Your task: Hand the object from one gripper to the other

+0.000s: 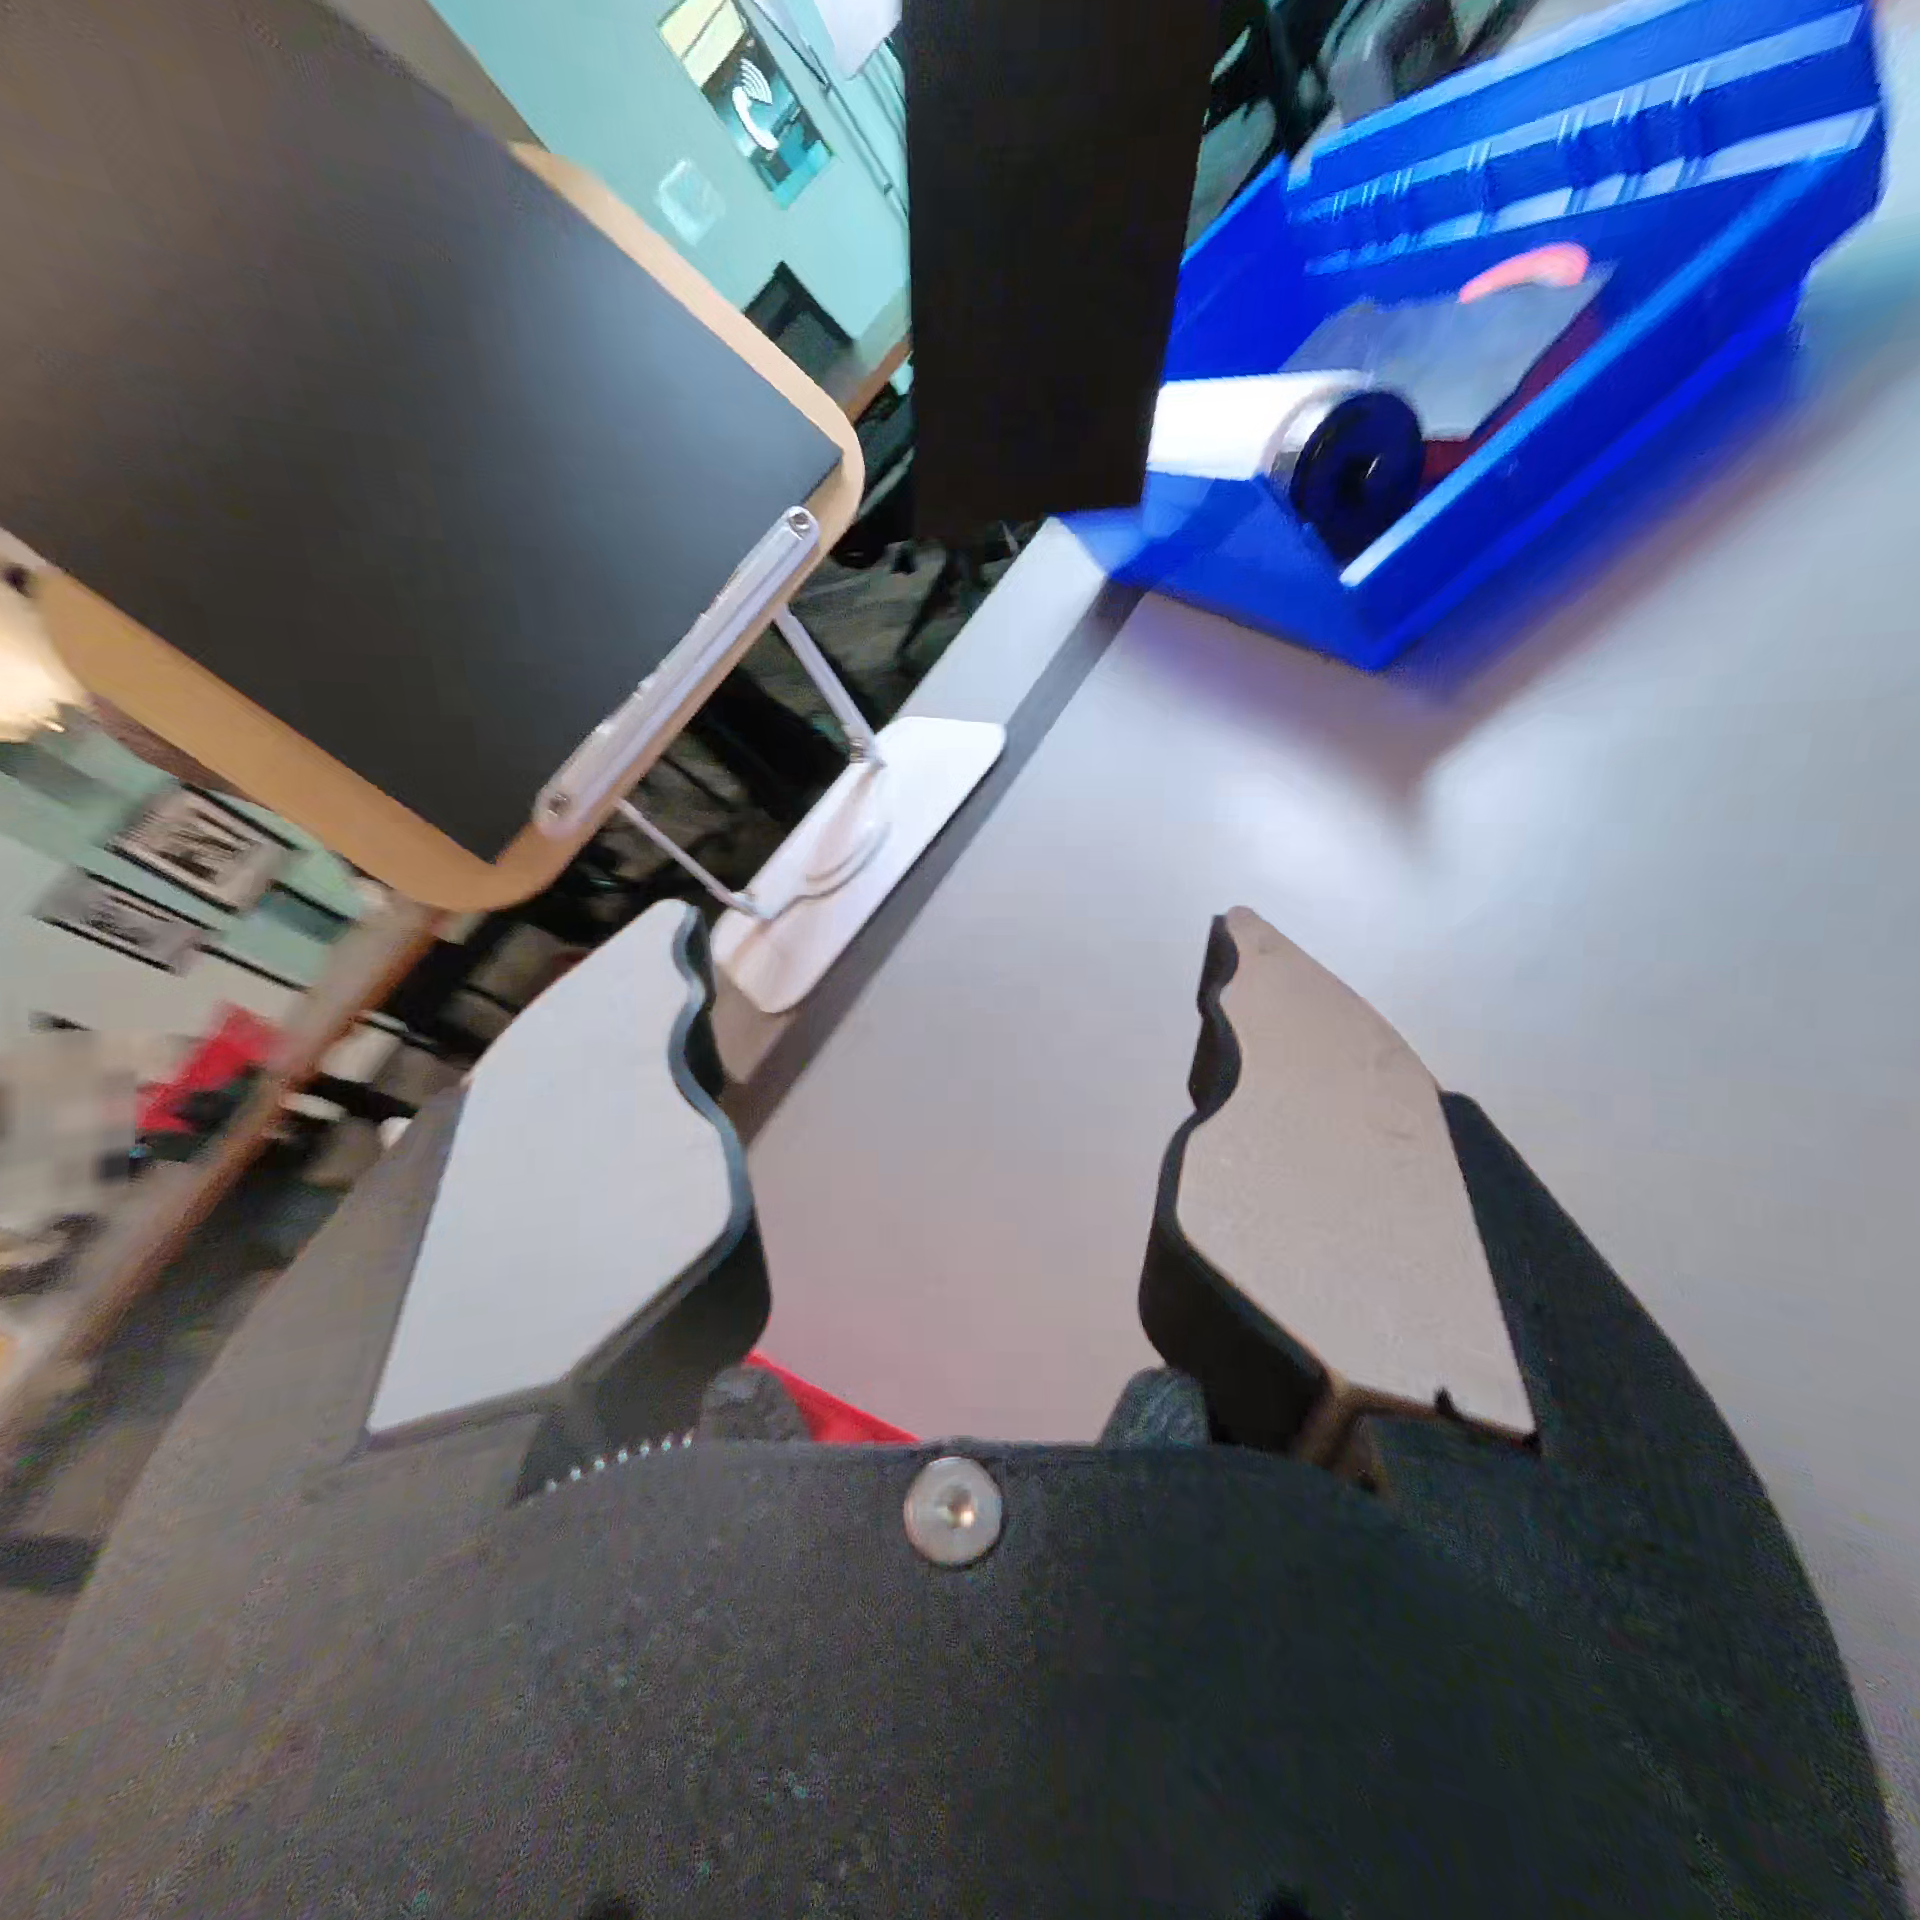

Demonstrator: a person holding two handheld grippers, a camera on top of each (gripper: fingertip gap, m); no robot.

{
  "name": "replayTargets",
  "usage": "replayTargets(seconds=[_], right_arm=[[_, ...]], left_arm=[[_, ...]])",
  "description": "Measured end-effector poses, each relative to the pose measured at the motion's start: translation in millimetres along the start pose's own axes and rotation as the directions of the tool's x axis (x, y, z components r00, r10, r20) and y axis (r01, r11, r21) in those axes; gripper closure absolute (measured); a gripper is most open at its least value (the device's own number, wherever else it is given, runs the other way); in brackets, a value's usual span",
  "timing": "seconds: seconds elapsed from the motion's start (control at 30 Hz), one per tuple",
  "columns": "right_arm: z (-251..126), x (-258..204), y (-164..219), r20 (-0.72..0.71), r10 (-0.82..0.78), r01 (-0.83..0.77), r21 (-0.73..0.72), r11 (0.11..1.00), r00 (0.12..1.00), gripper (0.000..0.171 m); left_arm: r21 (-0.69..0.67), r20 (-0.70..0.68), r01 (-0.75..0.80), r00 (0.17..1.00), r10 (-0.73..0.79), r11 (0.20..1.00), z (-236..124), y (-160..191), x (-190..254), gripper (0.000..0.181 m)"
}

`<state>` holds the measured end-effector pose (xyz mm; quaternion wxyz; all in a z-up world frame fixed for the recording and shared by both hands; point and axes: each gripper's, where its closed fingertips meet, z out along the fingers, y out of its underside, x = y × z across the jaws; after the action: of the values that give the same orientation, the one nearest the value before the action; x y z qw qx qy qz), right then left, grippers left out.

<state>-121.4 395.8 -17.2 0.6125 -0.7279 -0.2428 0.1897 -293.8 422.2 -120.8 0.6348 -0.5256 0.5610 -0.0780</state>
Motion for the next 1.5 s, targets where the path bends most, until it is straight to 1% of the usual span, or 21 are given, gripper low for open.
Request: replayTargets(seconds=[0.03,0.1,0.17,0.2,0.27,0.33,0.4,0.47,0.5,0.57,0.63,0.7,0.77,0.87,0.93,1.0,1.07,1.17,1.23,1.4,1.5], right_arm=[[-12.4,33.5,-7.3,-0.149,-0.109,0.103,-0.045,0.994,0.983,0.17],[-35.9,92.7,-10.0,-0.366,-0.37,0.313,-0.206,0.927,0.854,0.169],[-47.3,127.0,4.6,-0.408,-0.554,0.444,-0.338,0.83,0.726,0.169],[-47.7,135.3,17.3,-0.406,-0.594,0.477,-0.358,0.803,0.695,0.169],[-43.4,143.8,57.1,-0.394,-0.606,0.474,-0.385,0.792,0.691,0.169],[-44.0,153.1,112.6,-0.361,-0.615,0.389,-0.529,0.754,0.701,0.165],[-55.5,157.3,161.1,-0.309,-0.64,0.276,-0.711,0.646,0.703,0.154],[-66.9,148.8,175.1,-0.271,-0.694,0.246,-0.799,0.549,0.667,0.128],[-69.3,139.5,171.4,-0.268,-0.714,0.259,-0.803,0.537,0.647,0.124],[-69.0,116.8,157.9,-0.292,-0.704,0.279,-0.769,0.576,0.647,0.115],[-61.8,88.0,148.6,-0.294,-0.626,0.29,-0.693,0.66,0.722,0.101],[-48.3,56.7,133.1,-0.283,-0.537,0.322,-0.553,0.768,0.794,0.097],[-34.0,26.3,116.8,-0.268,-0.444,0.324,-0.393,0.86,0.855,0.099],[-11.2,-10.3,99.0,-0.234,-0.303,0.274,-0.15,0.95,0.924,0.117],[4.2,-25.9,94.9,-0.197,-0.197,0.201,0.004,0.979,0.96,0.139],[18.1,-36.8,98.3,-0.137,-0.09,0.108,0.127,0.986,0.987,0.17],[30.4,-46.7,111.5,-0.059,-0.028,0.038,0.168,0.985,0.998,0.171],[42.8,-50.8,141.0,-0.052,-0.026,0.032,0.105,0.994,0.998,0.171],[45.5,-56.2,147.9,-0.052,-0.054,0.058,0.091,0.994,0.997,0.171],[48.3,-76.8,147.3,0.025,-0.012,0.01,0.092,0.996,1.0,0.171],[48.3,-76.4,151.3,0.005,-0.038,0.038,0.076,0.996,0.999,0.171]], left_arm=[[0.012,-0.034,0.083,0.996,-0.083,0.996,-1.1,1.8,-2.6,0.097],[0.036,-0.126,0.24,0.964,-0.234,0.97,-2.8,4.2,-1.4,0.114],[0.063,-0.198,0.356,0.92,-0.338,0.932,-5.1,4.8,0.2,0.132],[0.073,-0.226,0.403,0.898,-0.378,0.912,-6.2,4.7,0.3,0.142],[0.077,-0.273,0.489,0.848,-0.453,0.869,-7.6,4.6,-0.5,0.149],[0.072,-0.3,0.556,0.804,-0.514,0.828,-8.7,5.3,-4.0,0.157],[0.066,-0.313,0.604,0.768,-0.559,0.794,-9.4,7.6,-8.5,0.166],[0.055,-0.325,0.642,0.735,-0.594,0.765,-9.6,10.7,-11.6,0.176],[0.054,-0.335,0.654,0.724,-0.603,0.755,-9.7,11.5,-12.4,0.181],[0.066,-0.341,0.663,0.717,-0.608,0.746,-8.9,13.4,-14.8,0.181],[0.079,-0.332,0.659,0.725,-0.604,0.748,-6.7,17.5,-17.0,0.181],[0.09,-0.337,0.664,0.722,-0.604,0.743,-6.2,19.3,-18.2,0.181],[0.113,-0.316,0.654,0.737,-0.597,0.748,-6.8,20.6,-24.7,0.181],[0.169,-0.255,0.631,0.77,-0.585,0.757,-11.3,21.6,-47.0,0.181],[0.195,-0.194,0.634,0.773,-0.604,0.748,-16.7,25.1,-72.1,0.181],[0.21,-0.095,0.636,0.769,-0.632,0.742,-24.7,34.5,-106.3,0.181],[0.211,-0.007,0.65,0.748,-0.663,0.73,-33.4,47.6,-142.5,0.181],[0.138,0.07,0.693,0.706,-0.705,0.707,-35.1,75.5,-187.3,0.181],[0.05,0.111,0.695,0.71,-0.696,0.717,-27.9,97.6,-209.6,0.178],[-0.303,0.179,0.529,0.849,-0.498,0.792,6.9,165.2,-236.1,0.162],[-0.517,0.135,0.379,0.921,-0.364,0.767,28.0,204.8,-232.3,0.153]])
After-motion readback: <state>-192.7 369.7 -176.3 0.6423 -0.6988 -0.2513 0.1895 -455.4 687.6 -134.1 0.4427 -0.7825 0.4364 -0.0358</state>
